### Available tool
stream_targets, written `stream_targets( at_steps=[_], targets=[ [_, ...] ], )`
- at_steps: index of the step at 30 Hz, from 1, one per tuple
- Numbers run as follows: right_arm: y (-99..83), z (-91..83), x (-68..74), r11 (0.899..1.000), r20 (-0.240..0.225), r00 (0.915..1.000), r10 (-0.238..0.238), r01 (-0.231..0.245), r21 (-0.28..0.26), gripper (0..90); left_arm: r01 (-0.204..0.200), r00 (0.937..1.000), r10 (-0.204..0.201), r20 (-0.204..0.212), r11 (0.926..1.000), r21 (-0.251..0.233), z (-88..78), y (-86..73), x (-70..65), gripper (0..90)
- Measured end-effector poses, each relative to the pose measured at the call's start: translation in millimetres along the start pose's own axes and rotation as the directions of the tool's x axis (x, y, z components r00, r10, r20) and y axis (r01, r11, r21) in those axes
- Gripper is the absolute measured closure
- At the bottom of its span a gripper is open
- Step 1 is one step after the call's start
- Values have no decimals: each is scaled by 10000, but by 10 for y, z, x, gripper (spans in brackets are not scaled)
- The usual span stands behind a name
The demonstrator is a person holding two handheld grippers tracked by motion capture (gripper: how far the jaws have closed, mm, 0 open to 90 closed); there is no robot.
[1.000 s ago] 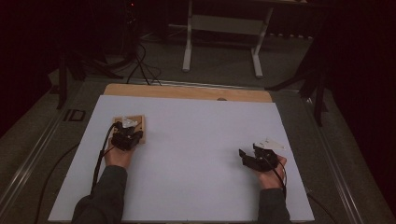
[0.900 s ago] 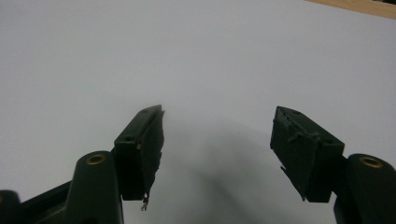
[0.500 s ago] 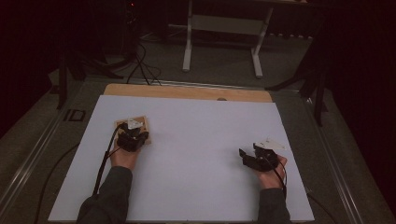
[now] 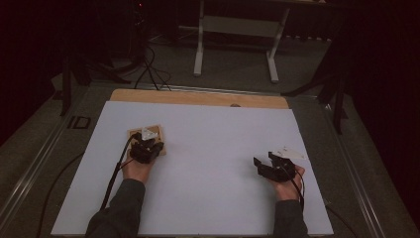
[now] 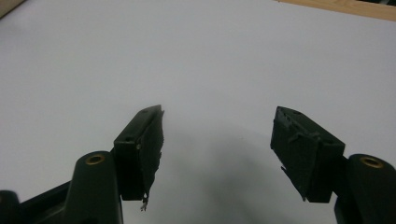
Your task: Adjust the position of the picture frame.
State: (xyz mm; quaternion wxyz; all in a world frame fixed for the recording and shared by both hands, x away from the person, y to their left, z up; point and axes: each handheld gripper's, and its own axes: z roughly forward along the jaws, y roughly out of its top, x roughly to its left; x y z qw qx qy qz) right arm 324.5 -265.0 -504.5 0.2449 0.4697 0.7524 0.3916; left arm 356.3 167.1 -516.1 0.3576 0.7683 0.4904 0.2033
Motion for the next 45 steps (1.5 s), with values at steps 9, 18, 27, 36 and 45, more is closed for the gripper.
stream_targets(
  at_steps=[9,18,27,36,45],
  targets=[
    [24,-15,56,9997,-80,9998,-201,200,-117,337,-235,9992,234,338,9997,19,15,8,-150,900],
    [36,-25,87,9994,-64,9996,-269,268,-209,338,-376,9969,378,691,9993,-44,53,26,-319,900],
    [48,-37,105,9989,-88,9996,-279,276,-380,347,-793,9916,790,1020,9969,-19,81,49,-509,900],
    [50,-30,119,9987,-95,9992,-379,375,-356,355,-989,9836,981,1513,9951,-24,102,60,-684,900],
    [55,-37,131,9986,-145,9992,-380,374,-385,366,-1176,9742,1188,1918,9929,-175,107,40,-830,900]
  ],
)
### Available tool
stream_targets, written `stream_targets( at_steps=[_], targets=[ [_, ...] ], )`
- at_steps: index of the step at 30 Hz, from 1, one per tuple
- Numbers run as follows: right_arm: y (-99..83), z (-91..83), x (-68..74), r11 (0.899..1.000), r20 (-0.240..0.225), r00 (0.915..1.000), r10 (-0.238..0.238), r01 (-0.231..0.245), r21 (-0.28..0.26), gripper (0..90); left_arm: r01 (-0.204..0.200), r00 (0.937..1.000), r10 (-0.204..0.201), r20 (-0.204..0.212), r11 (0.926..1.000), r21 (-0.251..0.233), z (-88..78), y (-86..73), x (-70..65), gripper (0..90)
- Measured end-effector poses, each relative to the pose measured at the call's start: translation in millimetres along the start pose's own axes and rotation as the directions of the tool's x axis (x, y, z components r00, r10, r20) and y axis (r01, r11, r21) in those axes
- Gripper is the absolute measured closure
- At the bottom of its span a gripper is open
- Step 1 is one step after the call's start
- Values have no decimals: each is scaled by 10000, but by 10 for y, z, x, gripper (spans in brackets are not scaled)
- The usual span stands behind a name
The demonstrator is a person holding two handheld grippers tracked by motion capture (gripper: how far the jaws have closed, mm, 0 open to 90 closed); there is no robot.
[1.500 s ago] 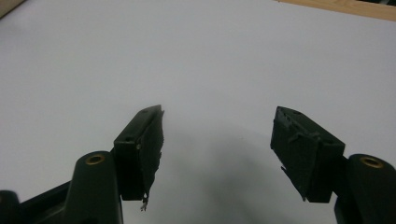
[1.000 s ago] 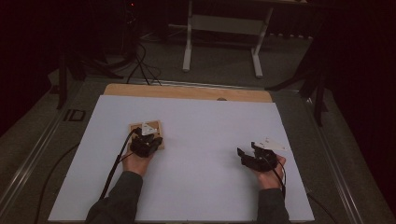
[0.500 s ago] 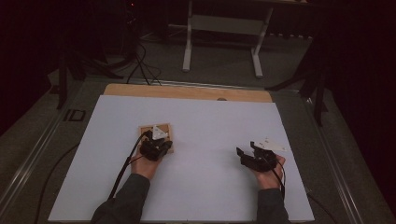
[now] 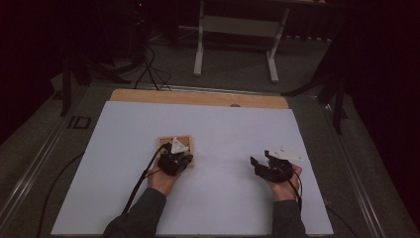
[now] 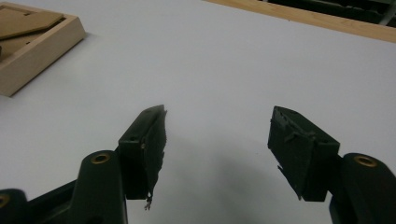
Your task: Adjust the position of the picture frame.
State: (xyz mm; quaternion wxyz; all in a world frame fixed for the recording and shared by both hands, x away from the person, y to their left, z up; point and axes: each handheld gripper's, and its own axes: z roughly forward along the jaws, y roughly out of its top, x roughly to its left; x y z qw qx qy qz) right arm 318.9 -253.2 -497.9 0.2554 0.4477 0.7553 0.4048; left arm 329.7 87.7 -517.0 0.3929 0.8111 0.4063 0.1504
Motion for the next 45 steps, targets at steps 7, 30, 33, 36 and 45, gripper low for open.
stream_targets(
  at_steps=[7,30,33,36,45],
  targets=[
    [4,5,13,10000,-85,10000,-14,14,-17,377,-272,9991,271,311,9996,32,-37,-39,-73,899],
    [248,182,418,9960,-934,9917,-882,865,-217,434,-788,9928,784,903,9969,16,-287,-266,-89,900],
    [297,253,526,9919,-1139,9854,-1267,1255,-174,451,-382,9953,393,885,9992,-136,-335,-324,-12,900],
    [364,341,612,9898,-1339,9807,-1424,1414,-174,468,-127,9978,135,647,9998,-131,-379,-346,39,899],
    [602,605,786,9890,-1709,9742,-1477,1452,-271,610,-31,9998,39,212,9994,-332,-530,-369,115,898]
  ],
)
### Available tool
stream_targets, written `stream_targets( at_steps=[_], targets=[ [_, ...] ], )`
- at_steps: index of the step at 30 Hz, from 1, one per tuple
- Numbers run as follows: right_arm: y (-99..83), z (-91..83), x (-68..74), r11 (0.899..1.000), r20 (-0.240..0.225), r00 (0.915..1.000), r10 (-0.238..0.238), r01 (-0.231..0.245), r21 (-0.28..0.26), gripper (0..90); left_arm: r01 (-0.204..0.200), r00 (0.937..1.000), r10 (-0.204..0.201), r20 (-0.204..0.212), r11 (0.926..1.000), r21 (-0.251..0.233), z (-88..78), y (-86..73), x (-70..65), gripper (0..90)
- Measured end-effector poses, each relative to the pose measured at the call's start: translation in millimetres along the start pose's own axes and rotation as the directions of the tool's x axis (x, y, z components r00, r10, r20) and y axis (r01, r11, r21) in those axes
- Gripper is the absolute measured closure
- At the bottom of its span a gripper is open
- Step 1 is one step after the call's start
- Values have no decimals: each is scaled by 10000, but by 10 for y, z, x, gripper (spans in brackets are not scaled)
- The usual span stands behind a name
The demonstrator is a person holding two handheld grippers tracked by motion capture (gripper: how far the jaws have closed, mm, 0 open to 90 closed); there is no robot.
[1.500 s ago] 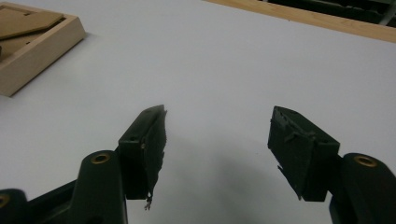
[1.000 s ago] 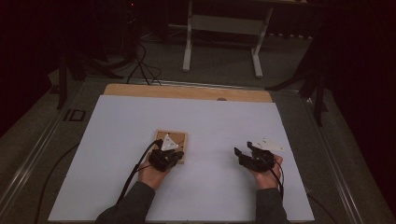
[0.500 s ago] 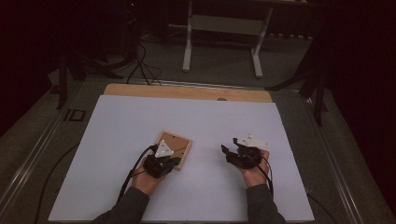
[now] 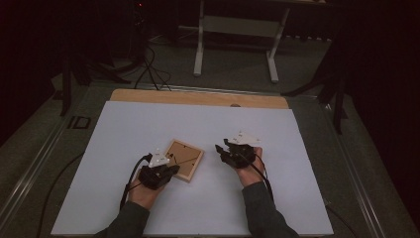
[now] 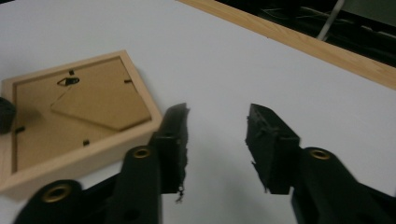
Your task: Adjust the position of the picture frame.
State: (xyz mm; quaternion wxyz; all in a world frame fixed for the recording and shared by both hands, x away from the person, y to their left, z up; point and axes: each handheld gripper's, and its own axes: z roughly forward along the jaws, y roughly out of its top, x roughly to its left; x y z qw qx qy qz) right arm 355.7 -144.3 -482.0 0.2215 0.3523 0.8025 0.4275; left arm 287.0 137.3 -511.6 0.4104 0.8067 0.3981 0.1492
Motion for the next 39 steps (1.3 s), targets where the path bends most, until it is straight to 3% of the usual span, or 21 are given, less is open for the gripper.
stream_targets(
  at_steps=[8,15,22,33,39],
  targets=[
    [33,271,42,9991,-194,9996,205,-198,371,769,218,9994,-219,-249,9997,-58,-112,-32,89,898],
    [20,405,55,9988,-234,9995,199,-189,453,892,516,9974,-516,-509,9987,-10,-195,-104,169,899],
    [3,556,126,9965,-451,9988,-174,210,807,897,607,9956,-587,-733,9978,253,-229,-184,186,899],
    [30,747,224,9931,-644,9978,-130,204,1152,898,614,9938,-519,-987,9935,958,-180,-268,193,899],
    [32,762,197,9908,-758,9971,-64,166,1342,899,507,9932,-368,-1104,9908,1256,-97,-266,207,899]
  ],
)
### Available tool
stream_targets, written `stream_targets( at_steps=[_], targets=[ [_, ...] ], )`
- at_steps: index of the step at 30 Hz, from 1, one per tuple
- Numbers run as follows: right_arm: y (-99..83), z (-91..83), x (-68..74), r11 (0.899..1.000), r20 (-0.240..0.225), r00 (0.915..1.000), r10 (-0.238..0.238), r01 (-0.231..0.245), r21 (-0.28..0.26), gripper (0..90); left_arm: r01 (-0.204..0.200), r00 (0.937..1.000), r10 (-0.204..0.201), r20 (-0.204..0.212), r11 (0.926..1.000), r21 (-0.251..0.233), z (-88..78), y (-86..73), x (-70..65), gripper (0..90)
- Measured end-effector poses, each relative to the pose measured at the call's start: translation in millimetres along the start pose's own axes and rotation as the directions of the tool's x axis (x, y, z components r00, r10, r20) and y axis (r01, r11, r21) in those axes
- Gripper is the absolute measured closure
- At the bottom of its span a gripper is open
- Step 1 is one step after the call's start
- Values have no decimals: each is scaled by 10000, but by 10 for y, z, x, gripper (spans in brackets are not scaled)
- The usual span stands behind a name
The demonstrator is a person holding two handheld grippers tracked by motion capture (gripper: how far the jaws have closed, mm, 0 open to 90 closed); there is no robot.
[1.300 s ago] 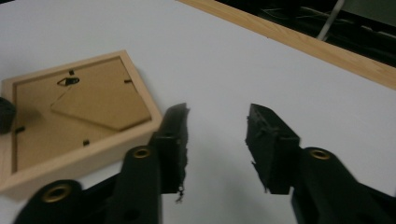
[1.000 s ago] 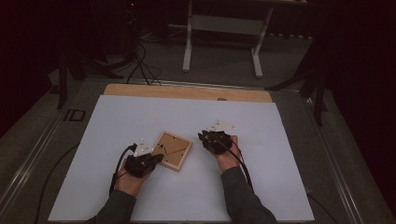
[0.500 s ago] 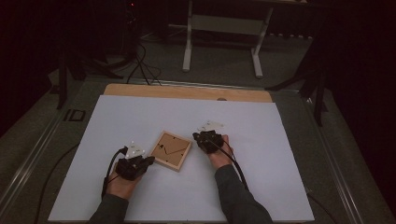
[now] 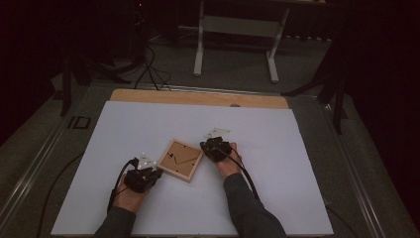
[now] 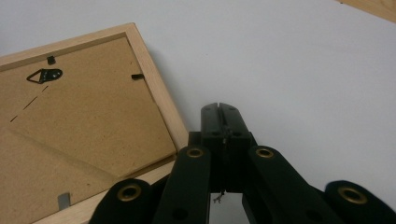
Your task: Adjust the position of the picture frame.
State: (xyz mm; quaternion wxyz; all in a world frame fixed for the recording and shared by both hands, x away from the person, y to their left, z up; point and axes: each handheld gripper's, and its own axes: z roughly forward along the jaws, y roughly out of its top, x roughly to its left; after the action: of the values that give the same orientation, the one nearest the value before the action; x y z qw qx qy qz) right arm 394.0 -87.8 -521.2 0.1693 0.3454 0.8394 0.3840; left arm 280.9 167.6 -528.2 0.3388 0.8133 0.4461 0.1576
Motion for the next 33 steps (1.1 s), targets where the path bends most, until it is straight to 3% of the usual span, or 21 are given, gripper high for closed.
stream_targets(
  at_steps=[9,23,29,33],
  targets=[
    [-5,-15,-15,9996,-166,9997,-159,163,210,898,-75,9999,76,-99,9999,77,97,55,-32,899],
    [-90,-89,44,9991,-281,9994,-207,217,362,899,192,9998,-192,-104,9998,24,154,82,-3,899],
    [-158,-132,64,9992,-290,9996,-19,31,398,899,-29,9992,34,-408,9999,125,174,114,-43,900],
    [-192,-184,77,9989,-230,9997,-120,130,457,899,-151,9994,157,-314,9997,192,184,130,-87,900]
  ],
)
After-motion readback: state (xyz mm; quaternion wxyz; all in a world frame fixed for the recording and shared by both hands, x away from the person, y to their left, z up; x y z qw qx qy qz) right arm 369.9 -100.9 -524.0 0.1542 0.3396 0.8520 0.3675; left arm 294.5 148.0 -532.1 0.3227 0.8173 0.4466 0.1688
